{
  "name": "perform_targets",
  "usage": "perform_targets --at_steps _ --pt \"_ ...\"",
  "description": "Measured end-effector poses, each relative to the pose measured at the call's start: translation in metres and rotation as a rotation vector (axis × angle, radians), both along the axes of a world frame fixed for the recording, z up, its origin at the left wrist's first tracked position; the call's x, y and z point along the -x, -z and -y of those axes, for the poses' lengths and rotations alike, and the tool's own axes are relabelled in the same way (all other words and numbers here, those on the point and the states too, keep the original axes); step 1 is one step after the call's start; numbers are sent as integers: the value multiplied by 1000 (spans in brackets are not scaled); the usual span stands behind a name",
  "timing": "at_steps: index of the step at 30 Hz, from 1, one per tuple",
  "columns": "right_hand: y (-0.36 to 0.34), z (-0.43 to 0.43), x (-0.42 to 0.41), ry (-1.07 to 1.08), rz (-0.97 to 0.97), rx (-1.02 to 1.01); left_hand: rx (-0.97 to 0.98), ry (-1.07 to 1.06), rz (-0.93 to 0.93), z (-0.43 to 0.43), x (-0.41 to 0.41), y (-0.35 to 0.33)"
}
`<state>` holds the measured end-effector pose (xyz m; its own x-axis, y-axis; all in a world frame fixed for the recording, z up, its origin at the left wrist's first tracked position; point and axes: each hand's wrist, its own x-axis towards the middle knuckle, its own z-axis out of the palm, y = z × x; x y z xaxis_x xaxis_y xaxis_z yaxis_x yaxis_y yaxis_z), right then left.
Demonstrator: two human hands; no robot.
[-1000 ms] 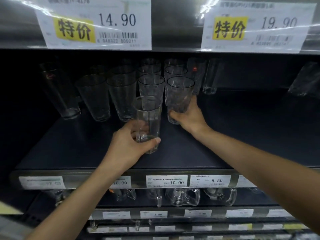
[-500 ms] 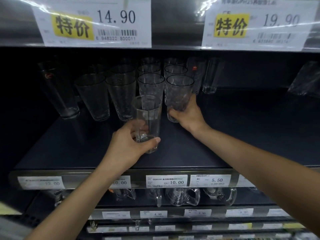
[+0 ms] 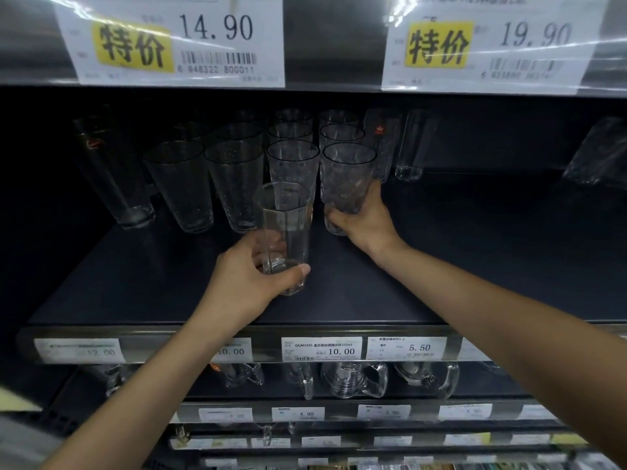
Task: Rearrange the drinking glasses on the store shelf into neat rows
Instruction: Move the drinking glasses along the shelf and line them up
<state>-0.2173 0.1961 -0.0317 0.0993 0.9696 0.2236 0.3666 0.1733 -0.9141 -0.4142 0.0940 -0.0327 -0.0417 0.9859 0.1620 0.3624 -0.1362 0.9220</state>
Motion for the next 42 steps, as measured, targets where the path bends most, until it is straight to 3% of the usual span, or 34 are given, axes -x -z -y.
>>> perform_targets --at_steps 7,10,15,21,30,42 --pt "-11 16 -19 -74 -31 30 13 3 -11 4 -2 -6" --pt "-19 28 -56 -105 47 46 22 16 -19 8 -10 -10" --pt "-29 37 -164 -132 684 30 21 42 -28 13 -50 -9" --pt "-25 27 -260 -81 971 164 -8 102 -66 4 -129 -14" --pt "-6 16 -296 -166 1048 220 -32 86 -88 -66 -228 -5" --pt "6 4 -302 -185 1092 182 -106 0 -99 -129 -272 0"
